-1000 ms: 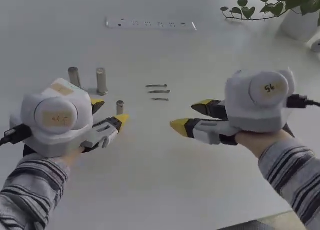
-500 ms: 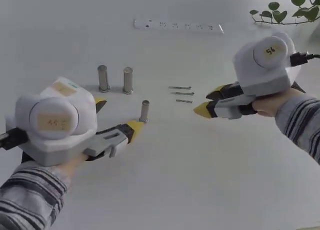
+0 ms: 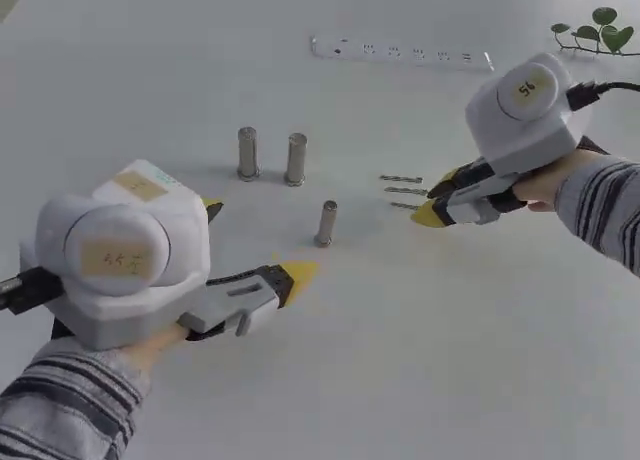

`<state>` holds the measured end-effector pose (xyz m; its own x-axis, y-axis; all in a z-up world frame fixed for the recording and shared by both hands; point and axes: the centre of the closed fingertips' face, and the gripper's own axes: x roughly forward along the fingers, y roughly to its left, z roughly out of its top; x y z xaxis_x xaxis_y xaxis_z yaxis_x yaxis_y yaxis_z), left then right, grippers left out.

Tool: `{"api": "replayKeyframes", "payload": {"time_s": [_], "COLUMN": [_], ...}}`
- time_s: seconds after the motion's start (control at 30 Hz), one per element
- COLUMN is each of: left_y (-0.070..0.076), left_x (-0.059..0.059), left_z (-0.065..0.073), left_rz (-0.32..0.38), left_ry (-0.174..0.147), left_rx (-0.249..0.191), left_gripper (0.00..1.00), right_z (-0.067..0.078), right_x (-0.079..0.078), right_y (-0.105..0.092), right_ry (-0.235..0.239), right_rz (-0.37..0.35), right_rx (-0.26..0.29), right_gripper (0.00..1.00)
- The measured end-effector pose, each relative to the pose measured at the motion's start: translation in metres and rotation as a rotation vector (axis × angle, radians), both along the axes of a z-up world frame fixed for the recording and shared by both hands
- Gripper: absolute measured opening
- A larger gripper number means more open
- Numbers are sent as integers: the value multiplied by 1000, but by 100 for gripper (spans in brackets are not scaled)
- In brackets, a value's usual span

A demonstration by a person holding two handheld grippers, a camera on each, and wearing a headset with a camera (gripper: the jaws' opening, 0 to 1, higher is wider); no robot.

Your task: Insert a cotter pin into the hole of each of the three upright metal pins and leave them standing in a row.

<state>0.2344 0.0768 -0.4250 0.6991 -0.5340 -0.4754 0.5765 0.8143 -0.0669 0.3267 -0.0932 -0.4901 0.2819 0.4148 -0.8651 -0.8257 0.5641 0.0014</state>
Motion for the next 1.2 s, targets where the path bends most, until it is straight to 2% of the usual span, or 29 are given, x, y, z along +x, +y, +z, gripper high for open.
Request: {"api": "replayKeyframes", "payload": {"time_s": [0.13, 0.3, 0.47, 0.57, 0.73, 0.83, 0.9, 1.1, 1.2], "left_y": [5, 8, 10, 12, 12, 13, 14, 17, 16], "left_x": [-5, -10, -12, -13, -14, -14, -15, -16, -16], "left_z": [4, 2, 2, 0, 0, -2, -3, -5, -4], "left_rz": [20, 11, 13, 12, 6, 10, 17, 28, 29], "left_ry": [4, 6, 9, 4, 7, 13, 22, 39, 37], "left_rx": [-28, -13, -18, 10, 3, 6, 10, 22, 18], "left_gripper": [69, 72, 76, 76, 78, 77, 76, 71, 70], "right_z": [-3, -4, -5, -4, -3, -4, -5, -4, -4], "right_x": [-2, -5, -9, -9, -10, -8, -5, -8, -5], "right_y": [4, 7, 6, 6, 6, 5, 4, 5, 1], "right_ry": [16, 34, 45, 35, 22, 17, -5, -8, -25], "right_rz": [43, 73, 117, 143, 167, 170, 172, 166, 160], "right_rx": [-27, -68, -114, -133, -158, -157, -159, -132, -111], "right_gripper": [16, 13, 7, 3, 1, 0, 0, 0, 0]}}
